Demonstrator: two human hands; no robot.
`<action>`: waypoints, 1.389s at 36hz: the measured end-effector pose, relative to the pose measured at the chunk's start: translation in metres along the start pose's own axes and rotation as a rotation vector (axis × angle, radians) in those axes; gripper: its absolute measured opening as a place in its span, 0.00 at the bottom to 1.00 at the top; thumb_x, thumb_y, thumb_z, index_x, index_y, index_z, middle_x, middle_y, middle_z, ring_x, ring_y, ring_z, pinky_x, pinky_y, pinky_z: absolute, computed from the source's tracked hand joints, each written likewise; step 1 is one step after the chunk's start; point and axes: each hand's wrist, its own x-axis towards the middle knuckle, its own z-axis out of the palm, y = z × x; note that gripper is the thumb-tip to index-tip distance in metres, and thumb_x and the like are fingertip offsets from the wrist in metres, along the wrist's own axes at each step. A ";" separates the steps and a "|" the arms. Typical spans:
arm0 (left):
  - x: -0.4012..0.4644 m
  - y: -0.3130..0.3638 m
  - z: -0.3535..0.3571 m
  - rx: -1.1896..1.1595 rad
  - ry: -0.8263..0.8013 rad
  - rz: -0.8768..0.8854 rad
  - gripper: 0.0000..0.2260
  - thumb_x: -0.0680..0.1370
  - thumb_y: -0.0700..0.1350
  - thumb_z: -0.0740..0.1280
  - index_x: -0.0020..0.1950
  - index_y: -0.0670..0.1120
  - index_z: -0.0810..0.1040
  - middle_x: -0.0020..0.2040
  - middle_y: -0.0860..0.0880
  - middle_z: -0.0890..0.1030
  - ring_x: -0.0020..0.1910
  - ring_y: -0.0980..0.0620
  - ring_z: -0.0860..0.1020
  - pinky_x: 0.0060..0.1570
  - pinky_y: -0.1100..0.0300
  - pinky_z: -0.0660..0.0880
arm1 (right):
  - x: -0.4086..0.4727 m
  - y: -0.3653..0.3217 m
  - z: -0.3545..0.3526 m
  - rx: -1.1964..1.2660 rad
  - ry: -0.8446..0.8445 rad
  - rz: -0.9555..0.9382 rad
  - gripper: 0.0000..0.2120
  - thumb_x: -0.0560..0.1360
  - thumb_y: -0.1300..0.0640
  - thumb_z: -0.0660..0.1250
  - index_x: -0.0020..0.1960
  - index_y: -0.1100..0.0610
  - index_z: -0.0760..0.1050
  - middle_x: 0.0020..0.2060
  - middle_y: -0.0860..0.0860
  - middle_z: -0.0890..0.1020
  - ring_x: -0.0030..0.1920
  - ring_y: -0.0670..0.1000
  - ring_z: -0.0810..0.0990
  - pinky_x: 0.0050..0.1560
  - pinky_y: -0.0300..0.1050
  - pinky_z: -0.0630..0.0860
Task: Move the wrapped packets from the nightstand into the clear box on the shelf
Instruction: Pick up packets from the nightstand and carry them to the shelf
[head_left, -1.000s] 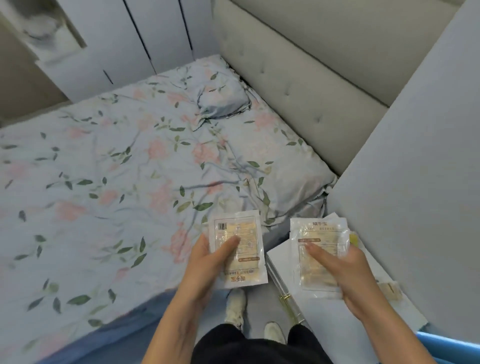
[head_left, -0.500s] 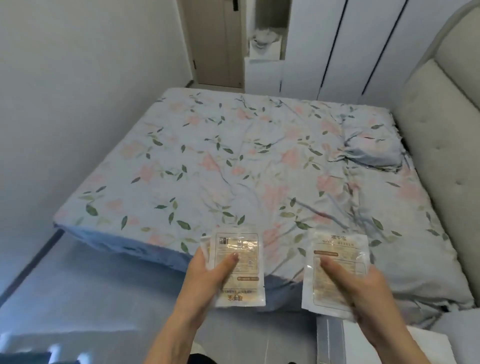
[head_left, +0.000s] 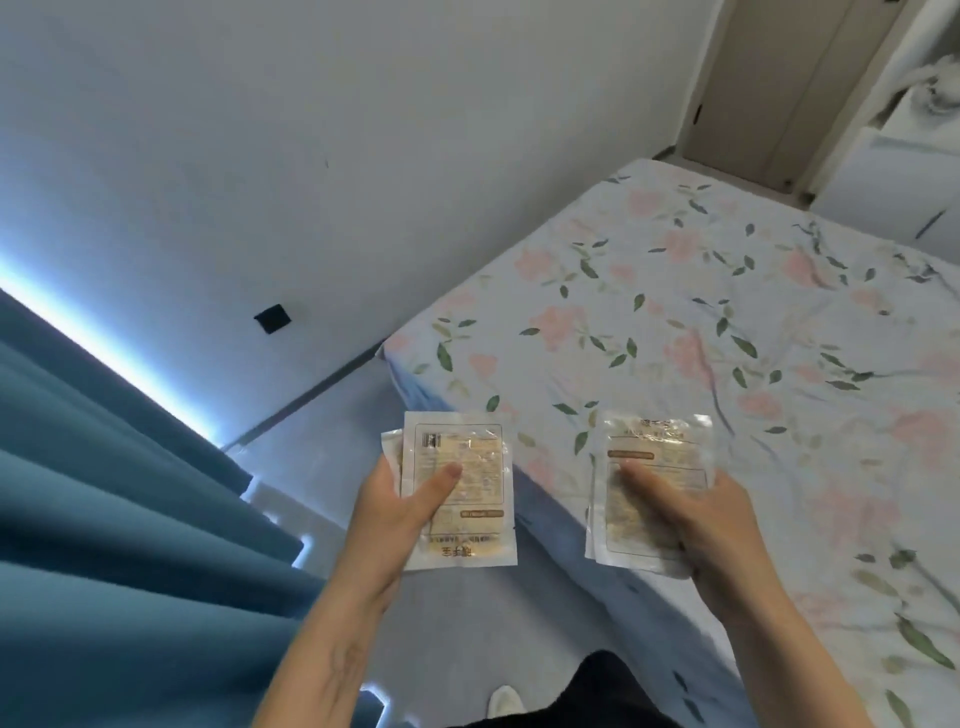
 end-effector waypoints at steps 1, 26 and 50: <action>0.008 0.003 -0.011 -0.015 0.024 -0.003 0.11 0.74 0.43 0.71 0.55 0.48 0.78 0.48 0.49 0.86 0.47 0.49 0.84 0.47 0.48 0.81 | 0.006 -0.005 0.015 -0.005 -0.028 -0.008 0.12 0.67 0.57 0.76 0.49 0.57 0.81 0.41 0.53 0.86 0.41 0.55 0.86 0.45 0.53 0.82; 0.340 0.134 -0.159 -0.150 0.317 -0.015 0.07 0.75 0.44 0.70 0.51 0.53 0.78 0.45 0.55 0.85 0.45 0.52 0.84 0.46 0.52 0.80 | 0.306 -0.139 0.319 -0.143 -0.326 -0.057 0.07 0.69 0.59 0.75 0.47 0.56 0.81 0.35 0.50 0.86 0.33 0.48 0.84 0.29 0.38 0.76; 0.652 0.269 -0.273 -0.117 0.117 -0.001 0.12 0.76 0.40 0.68 0.59 0.46 0.77 0.50 0.48 0.85 0.48 0.48 0.84 0.38 0.55 0.81 | 0.513 -0.244 0.547 -0.042 -0.154 0.008 0.14 0.68 0.55 0.76 0.52 0.57 0.81 0.40 0.50 0.86 0.37 0.50 0.85 0.29 0.37 0.76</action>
